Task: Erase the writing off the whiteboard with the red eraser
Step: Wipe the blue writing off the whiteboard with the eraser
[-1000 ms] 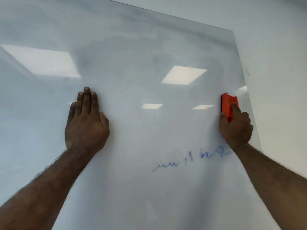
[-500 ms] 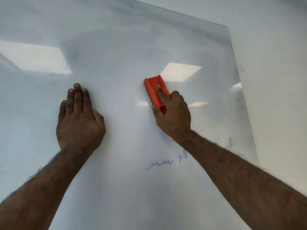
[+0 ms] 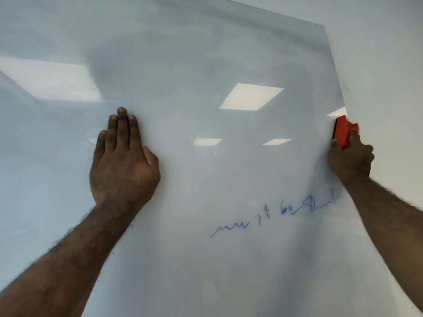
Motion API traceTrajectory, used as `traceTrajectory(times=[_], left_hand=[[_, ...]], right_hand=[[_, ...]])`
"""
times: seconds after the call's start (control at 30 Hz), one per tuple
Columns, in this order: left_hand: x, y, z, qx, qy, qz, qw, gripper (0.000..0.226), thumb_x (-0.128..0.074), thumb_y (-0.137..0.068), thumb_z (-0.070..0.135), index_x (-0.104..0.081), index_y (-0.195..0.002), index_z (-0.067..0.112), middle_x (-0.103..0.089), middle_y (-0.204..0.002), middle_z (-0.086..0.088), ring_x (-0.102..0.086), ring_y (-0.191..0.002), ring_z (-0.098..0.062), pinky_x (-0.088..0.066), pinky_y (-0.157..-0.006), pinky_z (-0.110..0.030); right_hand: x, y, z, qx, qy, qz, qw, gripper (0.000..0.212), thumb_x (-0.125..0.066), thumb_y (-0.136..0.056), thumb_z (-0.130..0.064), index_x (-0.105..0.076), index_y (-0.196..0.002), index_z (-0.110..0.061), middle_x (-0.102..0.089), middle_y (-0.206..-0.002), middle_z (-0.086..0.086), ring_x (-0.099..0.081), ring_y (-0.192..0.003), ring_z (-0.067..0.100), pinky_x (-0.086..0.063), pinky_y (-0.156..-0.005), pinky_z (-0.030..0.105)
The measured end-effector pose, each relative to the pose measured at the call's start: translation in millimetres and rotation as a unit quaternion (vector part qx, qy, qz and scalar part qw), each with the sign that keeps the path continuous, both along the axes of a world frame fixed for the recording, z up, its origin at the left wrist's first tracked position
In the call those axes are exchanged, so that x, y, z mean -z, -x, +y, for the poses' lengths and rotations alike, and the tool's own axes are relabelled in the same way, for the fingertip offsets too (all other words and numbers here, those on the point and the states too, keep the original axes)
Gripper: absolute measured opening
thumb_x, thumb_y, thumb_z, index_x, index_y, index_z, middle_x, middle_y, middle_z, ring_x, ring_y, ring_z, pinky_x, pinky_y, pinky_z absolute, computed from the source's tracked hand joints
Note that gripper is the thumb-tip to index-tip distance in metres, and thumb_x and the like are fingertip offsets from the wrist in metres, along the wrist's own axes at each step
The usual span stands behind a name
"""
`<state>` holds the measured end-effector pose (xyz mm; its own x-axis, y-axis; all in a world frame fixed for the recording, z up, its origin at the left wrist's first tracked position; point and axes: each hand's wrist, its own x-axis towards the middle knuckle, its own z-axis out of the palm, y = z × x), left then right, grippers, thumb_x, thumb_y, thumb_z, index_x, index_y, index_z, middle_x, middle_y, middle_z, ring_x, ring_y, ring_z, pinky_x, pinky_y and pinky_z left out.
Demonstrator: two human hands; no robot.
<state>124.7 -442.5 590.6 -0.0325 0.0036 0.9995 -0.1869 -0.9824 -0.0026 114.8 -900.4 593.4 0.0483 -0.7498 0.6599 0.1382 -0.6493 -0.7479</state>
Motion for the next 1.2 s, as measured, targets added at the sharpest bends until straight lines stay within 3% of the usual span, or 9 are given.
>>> traceTrajectory(times=[0.13,0.27,0.43,0.53,0.63,0.73,0.8,0.97,1.2], left_hand=[[-0.2,-2.4,2.7,-0.001,0.001,0.001,1.000,0.067,-0.024,-0.095,0.029,-0.020,-0.155,0.000,-0.014,-0.164,-0.014,-0.014,-0.152,-0.026,-0.008,-0.123,-0.038],[-0.5,-5.1,2.0,0.006,-0.005,-0.006,1.000,0.066,-0.024,-0.095,0.030,-0.020,-0.155,0.001,-0.015,-0.164,-0.014,-0.015,-0.152,-0.027,-0.009,-0.123,-0.039],[-1.5,-6.8,7.4,0.010,-0.024,-0.020,0.999,0.065,-0.024,-0.096,0.032,-0.021,-0.155,0.003,-0.017,-0.164,-0.014,-0.017,-0.151,-0.028,-0.008,-0.121,-0.037],[0.8,-7.1,11.8,0.007,-0.038,-0.018,0.999,0.066,-0.024,-0.096,0.033,-0.020,-0.155,0.004,-0.016,-0.164,-0.014,-0.017,-0.151,-0.028,-0.008,-0.121,-0.037],[6.8,-7.0,11.2,0.008,-0.035,-0.013,0.999,0.066,-0.025,-0.097,0.034,-0.020,-0.155,0.004,-0.015,-0.164,-0.013,-0.015,-0.151,-0.027,-0.010,-0.122,-0.039],[14.5,-4.7,7.2,0.005,-0.032,-0.014,0.999,0.065,-0.023,-0.098,0.033,-0.018,-0.155,0.003,-0.015,-0.164,-0.013,-0.015,-0.152,-0.027,-0.008,-0.122,-0.038],[19.7,-3.6,4.6,0.001,-0.027,-0.006,1.000,0.065,-0.021,-0.098,0.033,-0.018,-0.155,0.003,-0.014,-0.165,-0.012,-0.013,-0.152,-0.025,-0.007,-0.122,-0.036],[24.8,-3.2,2.9,0.001,-0.021,-0.002,1.000,0.064,-0.020,-0.098,0.032,-0.016,-0.156,0.005,-0.012,-0.165,-0.011,-0.011,-0.152,-0.024,-0.006,-0.123,-0.035],[33.3,-4.2,0.9,0.012,-0.025,0.004,1.000,0.063,-0.020,-0.100,0.032,-0.015,-0.157,0.007,-0.009,-0.166,-0.009,-0.009,-0.153,-0.023,-0.003,-0.123,-0.034]], right_hand=[[-40.4,5.0,37.6,-0.038,-0.063,-0.050,0.996,0.052,-0.041,-0.097,-0.039,-0.041,-0.143,-0.015,-0.049,-0.132,0.030,-0.045,-0.124,0.046,-0.036,-0.104,0.042],[-65.3,15.4,150.4,-0.021,0.149,-0.046,0.988,0.061,-0.049,-0.095,-0.041,-0.030,-0.152,-0.029,-0.051,-0.120,0.023,-0.050,-0.113,0.040,-0.044,-0.093,0.041],[-14.7,23.7,270.7,-0.038,0.574,-0.088,0.814,0.062,-0.065,-0.086,-0.037,-0.049,-0.143,-0.020,-0.056,-0.101,0.016,-0.053,-0.085,0.033,-0.047,-0.067,0.038],[-5.6,23.2,243.3,-0.027,0.658,-0.060,0.750,0.059,-0.058,-0.090,-0.040,-0.046,-0.144,-0.020,-0.057,-0.103,0.015,-0.053,-0.085,0.030,-0.045,-0.067,0.036],[-20.1,21.2,174.5,0.018,0.584,-0.048,0.810,0.060,-0.055,-0.093,-0.041,-0.041,-0.148,-0.021,-0.056,-0.106,0.018,-0.054,-0.090,0.034,-0.049,-0.072,0.041],[-26.4,14.2,92.2,0.022,0.351,-0.041,0.935,0.065,-0.057,-0.092,-0.040,-0.032,-0.151,-0.027,-0.053,-0.110,0.022,-0.053,-0.101,0.039,-0.049,-0.082,0.045],[-17.7,9.6,54.3,0.004,0.202,-0.032,0.979,0.067,-0.055,-0.092,-0.040,-0.029,-0.152,-0.027,-0.051,-0.117,0.024,-0.051,-0.111,0.042,-0.046,-0.092,0.047],[18.5,1.1,75.7,0.012,0.128,-0.042,0.991,0.066,-0.055,-0.092,-0.036,-0.031,-0.152,-0.019,-0.050,-0.117,0.027,-0.050,-0.109,0.043,-0.043,-0.090,0.046],[128.7,16.2,223.7,-0.069,0.346,-0.090,0.931,0.065,-0.061,-0.089,-0.035,-0.040,-0.148,-0.019,-0.050,-0.094,0.014,-0.049,-0.081,0.031,-0.046,-0.069,0.039]])
